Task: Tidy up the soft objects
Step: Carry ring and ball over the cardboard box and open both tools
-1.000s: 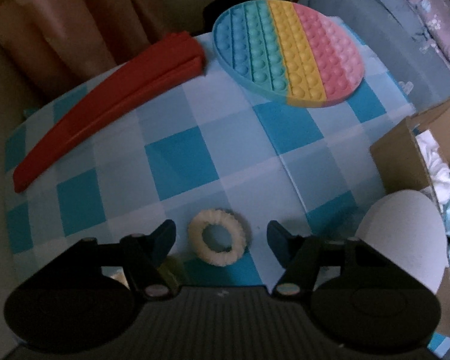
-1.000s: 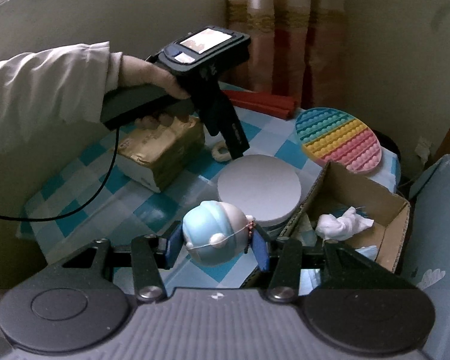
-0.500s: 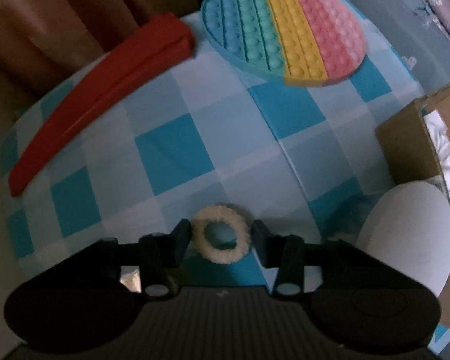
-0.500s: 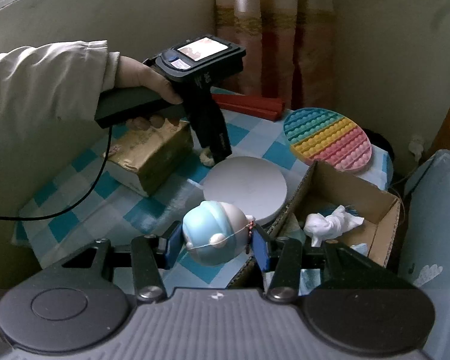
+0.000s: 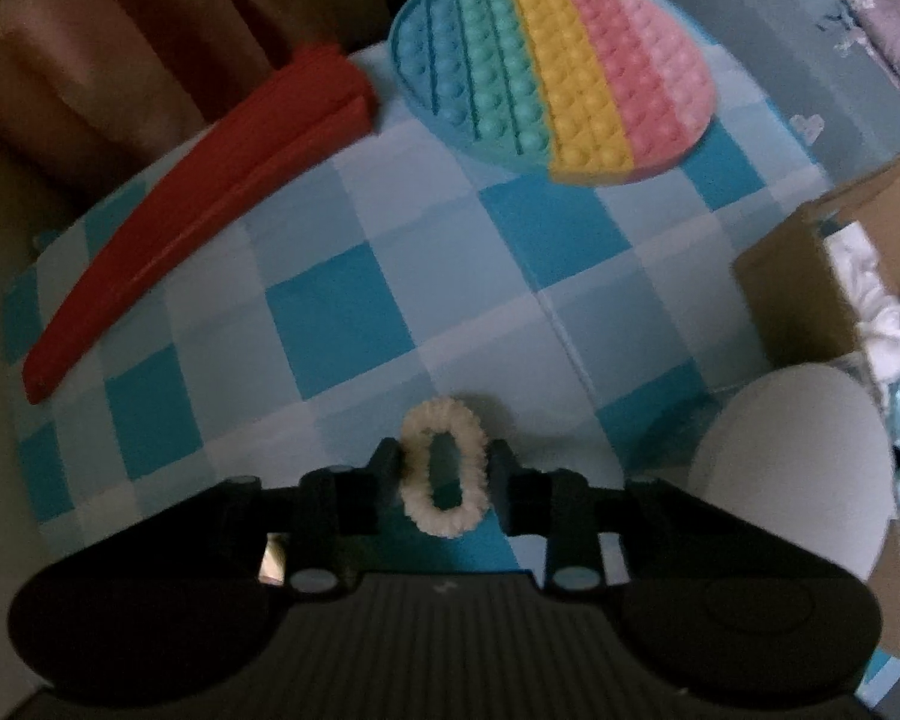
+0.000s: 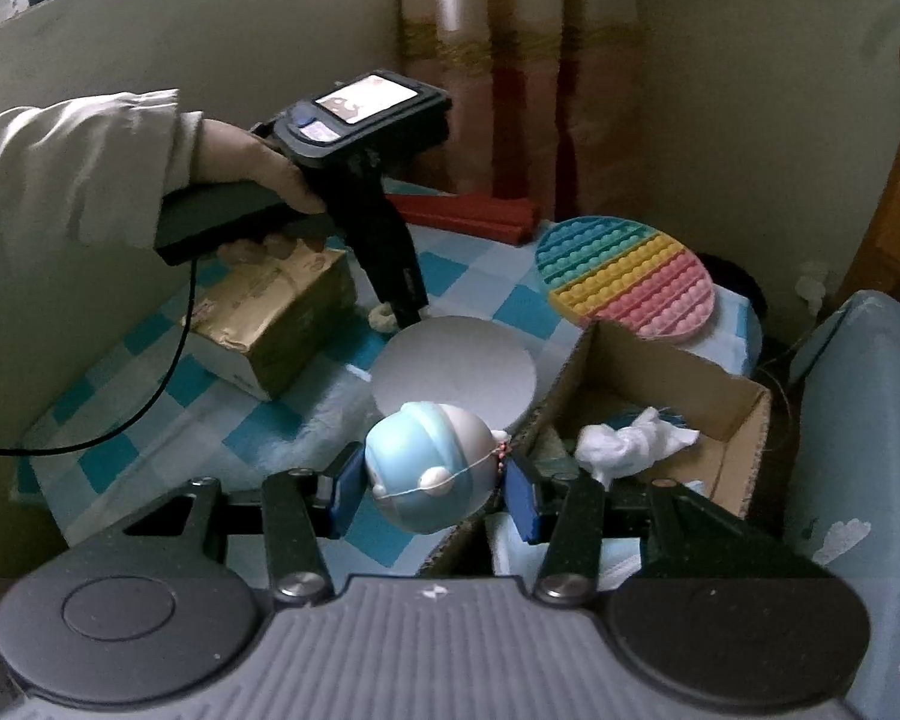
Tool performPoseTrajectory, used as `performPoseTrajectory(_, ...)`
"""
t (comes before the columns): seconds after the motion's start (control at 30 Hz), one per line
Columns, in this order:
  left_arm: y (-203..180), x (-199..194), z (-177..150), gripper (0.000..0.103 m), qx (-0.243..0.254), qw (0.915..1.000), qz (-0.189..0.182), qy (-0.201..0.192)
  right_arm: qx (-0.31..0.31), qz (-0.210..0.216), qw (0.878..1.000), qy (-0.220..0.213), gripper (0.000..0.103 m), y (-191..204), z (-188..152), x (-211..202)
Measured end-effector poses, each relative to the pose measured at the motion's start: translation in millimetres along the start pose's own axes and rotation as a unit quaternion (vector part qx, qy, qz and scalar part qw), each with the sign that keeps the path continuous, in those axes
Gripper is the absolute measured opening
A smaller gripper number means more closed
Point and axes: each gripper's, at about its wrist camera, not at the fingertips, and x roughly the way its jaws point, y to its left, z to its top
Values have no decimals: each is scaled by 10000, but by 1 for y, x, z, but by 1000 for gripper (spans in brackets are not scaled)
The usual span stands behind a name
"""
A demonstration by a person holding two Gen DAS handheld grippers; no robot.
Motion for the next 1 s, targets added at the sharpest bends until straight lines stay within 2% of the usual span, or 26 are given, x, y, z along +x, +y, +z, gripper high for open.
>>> performPoseTrajectory(0.27, -6, -41, 1, 30, 55, 9992, 14, -396, 123, -307, 9994, -100, 54, -18, -4, -13)
performPoseTrajectory(0.47, -23, -87, 3, 30, 187, 9964, -49, -829, 518, -591, 9969, -19, 54, -47, -12, -16)
performPoseTrajectory(0.67, -70, -114, 7, 30, 598, 9903, -495, -1150, 733, -717, 9947, 70, 54, -61, -22, -15)
performPoseTrajectory(0.8, -112, -115, 11, 30, 935, 9842, -863, -1227, 729, -773, 9942, 136, 54, -62, -27, -13)
performPoseTrajectory(0.93, -144, -109, 19, 30, 1062, 9809, -1077, -1219, 732, -809, 9939, 188, 54, -64, -29, -8)
performPoseTrajectory(1.0, -155, -105, 22, 40, 1107, 9800, -1139, -1197, 754, -825, 9935, 208, 54, -67, -29, -6)
